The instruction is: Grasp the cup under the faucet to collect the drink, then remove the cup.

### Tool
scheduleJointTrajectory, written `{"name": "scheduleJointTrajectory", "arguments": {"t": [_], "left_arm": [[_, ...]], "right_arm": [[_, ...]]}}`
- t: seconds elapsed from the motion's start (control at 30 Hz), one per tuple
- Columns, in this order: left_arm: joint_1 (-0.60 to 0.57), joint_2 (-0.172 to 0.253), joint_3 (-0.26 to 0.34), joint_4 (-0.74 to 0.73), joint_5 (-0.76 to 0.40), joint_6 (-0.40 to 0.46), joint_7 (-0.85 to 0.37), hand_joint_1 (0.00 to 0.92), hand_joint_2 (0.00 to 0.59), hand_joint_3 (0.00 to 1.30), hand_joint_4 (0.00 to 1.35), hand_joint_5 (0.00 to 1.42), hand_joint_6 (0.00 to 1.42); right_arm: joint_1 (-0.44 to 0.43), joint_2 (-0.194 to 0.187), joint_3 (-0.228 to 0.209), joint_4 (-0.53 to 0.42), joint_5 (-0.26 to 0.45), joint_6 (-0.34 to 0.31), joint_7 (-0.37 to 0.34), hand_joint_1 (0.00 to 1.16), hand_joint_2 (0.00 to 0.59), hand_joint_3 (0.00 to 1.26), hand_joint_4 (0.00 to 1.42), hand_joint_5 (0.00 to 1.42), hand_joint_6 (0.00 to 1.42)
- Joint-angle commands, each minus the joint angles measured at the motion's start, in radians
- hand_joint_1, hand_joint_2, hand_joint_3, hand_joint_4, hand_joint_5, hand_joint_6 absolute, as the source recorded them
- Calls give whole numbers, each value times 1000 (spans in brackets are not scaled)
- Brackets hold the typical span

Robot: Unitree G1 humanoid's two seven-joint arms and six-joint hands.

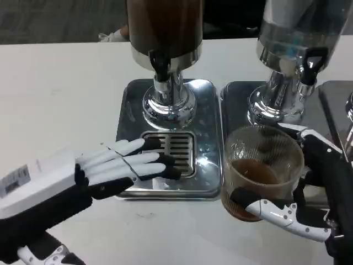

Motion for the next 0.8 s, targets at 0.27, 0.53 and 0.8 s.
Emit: {"name": "scheduleJointTrajectory", "arguments": {"t": [0.27, 0.53, 0.8], "left_arm": [[26, 29, 0, -25, -32, 2, 3, 0, 34, 166, 44, 8, 40], [28, 28, 9, -28, -33, -2, 7, 0, 33, 173, 46, 8, 40], [26, 28, 7, -27, -33, 5, 6, 0, 33, 174, 46, 8, 35]], "right_arm": [[-5, 8, -8, -40, 29, -16, -2, 1060, 135, 939, 1004, 1134, 1327], [-10, 6, -12, -39, 33, -15, 3, 1061, 143, 945, 1004, 1134, 1327], [-10, 9, -16, -39, 34, -16, 5, 1066, 146, 955, 1004, 1134, 1327]]}}
